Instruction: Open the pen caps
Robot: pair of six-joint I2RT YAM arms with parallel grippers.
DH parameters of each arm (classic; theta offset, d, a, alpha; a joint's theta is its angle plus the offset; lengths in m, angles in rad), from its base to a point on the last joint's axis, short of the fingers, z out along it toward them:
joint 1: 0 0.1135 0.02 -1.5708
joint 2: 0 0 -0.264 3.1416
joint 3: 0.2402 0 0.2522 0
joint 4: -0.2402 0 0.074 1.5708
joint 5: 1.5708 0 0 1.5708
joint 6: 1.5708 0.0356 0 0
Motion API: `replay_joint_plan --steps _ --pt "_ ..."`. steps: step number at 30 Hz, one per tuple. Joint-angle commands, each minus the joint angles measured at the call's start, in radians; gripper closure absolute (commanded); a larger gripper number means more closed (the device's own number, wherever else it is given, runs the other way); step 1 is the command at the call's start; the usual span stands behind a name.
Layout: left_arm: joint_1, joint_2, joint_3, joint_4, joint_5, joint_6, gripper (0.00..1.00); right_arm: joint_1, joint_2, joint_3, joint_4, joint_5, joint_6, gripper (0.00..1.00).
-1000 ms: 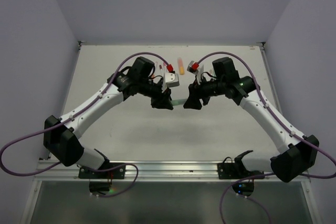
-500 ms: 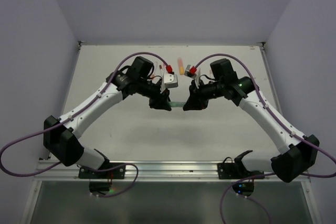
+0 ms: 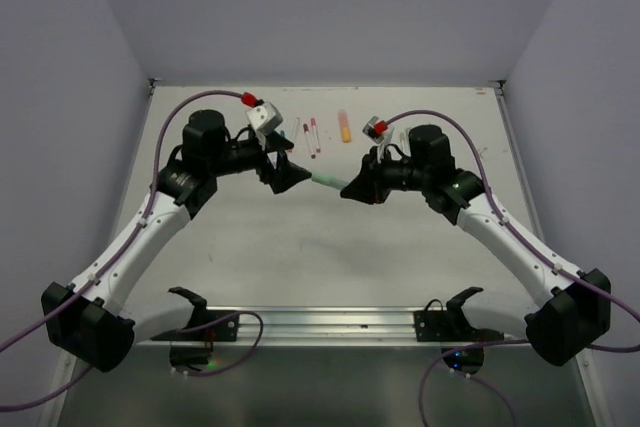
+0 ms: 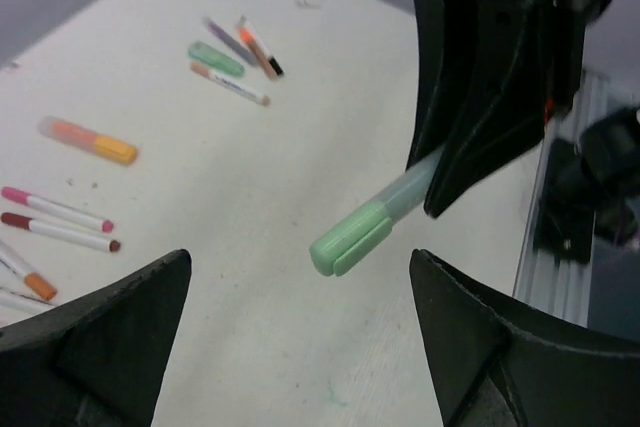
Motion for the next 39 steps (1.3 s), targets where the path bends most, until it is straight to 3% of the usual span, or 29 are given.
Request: replay_joint_plan --steps 1,4,8,16,24,39 --pt "0.041 -0.094 -0.140 0.380 -0.104 -0.366 0.07 0.002 -0.061 -0.073 0.445 0.090 0.286 1.00" --pt "0.045 -0.159 -0.281 0.672 -0.193 -0.579 0.08 0.002 -0.071 -0.139 0.668 0.114 0.430 1.00" --pt "0.045 -0.188 -0.401 0.901 -0.249 -0.759 0.10 0.008 -0.023 -0.175 0.893 0.076 0.583 1.00" --pt "0.043 -0.162 -0.444 1.148 -0.297 -0.917 0.19 0.046 0.080 -0.150 1.100 0.016 0.725 1.00" --pt "0.035 -0.119 -0.456 1.259 -0.334 -0.967 0.31 0.069 0.153 -0.153 1.284 -0.013 0.860 1.00" --pt "0.002 -0.107 -0.461 1.288 -0.338 -0.956 0.53 0.100 0.212 -0.142 1.341 0.005 0.896 1.00"
